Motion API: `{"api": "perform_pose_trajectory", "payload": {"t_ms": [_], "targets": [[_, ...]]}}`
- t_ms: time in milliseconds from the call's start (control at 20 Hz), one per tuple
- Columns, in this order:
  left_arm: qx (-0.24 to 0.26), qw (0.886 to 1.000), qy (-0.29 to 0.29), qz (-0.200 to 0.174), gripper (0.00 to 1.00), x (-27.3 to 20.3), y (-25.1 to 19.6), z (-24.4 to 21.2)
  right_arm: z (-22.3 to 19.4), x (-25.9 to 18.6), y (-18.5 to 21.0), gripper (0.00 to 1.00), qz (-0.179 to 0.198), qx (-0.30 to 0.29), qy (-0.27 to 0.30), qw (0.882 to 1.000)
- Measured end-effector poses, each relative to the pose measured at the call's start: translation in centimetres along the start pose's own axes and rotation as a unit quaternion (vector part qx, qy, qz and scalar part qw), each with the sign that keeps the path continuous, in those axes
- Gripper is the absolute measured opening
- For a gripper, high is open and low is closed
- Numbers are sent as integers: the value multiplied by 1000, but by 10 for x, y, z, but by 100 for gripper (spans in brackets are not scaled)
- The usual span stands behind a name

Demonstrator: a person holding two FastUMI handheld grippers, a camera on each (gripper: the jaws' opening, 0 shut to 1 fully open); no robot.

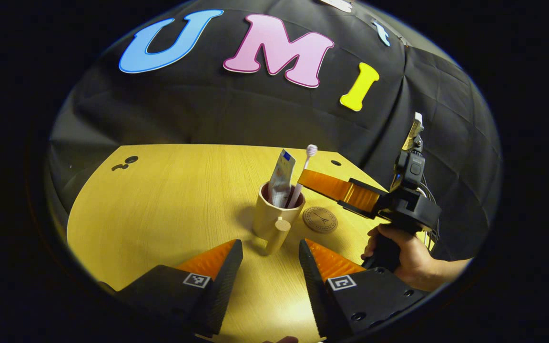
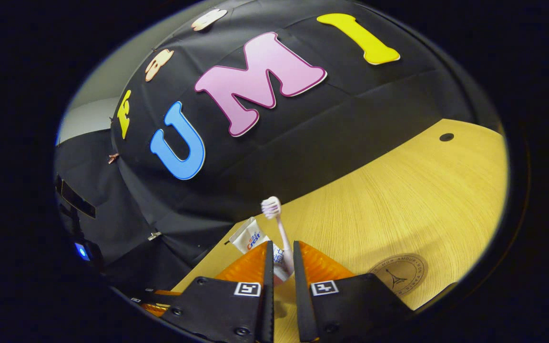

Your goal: Put the toothbrush and toothpaste on the desktop into the cup, then pick up the cup and place it on the coaster on the desktop.

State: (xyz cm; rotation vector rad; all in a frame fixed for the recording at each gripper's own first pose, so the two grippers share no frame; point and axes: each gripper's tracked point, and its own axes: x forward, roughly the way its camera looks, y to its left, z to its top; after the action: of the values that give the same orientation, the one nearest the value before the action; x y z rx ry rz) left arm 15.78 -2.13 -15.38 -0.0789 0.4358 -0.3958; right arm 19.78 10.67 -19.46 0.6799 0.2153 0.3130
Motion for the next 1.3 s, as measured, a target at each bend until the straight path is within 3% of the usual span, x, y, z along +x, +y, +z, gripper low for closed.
{"api": "perform_pose_trajectory", "payload": {"t_ms": [150,250,450,550,800,900,1050,1300], "targets": [[4,1000,18,2,75,8,-3,-3,-1,-13,6,36,3,21,24,1000],[0,999,33,-3,75,13,-8,-7,-2,-25,10,36,5,26,41,999],[-8,997,73,-5,75,20,-13,-11,-5,-55,9,47,9,49,79,996],[-7,996,91,8,75,23,-9,-11,-3,-73,2,57,5,67,91,994],[0,989,142,34,75,33,-3,-12,-4,-117,-22,67,-15,94,123,988],[6,985,168,27,75,39,-9,-15,-8,-132,-30,71,-17,99,139,985],[19,979,198,34,75,49,-9,-19,-13,-159,-41,86,-17,112,169,979],[29,965,254,52,75,67,-4,-23,-12,-208,-68,87,-27,110,191,975]]}}
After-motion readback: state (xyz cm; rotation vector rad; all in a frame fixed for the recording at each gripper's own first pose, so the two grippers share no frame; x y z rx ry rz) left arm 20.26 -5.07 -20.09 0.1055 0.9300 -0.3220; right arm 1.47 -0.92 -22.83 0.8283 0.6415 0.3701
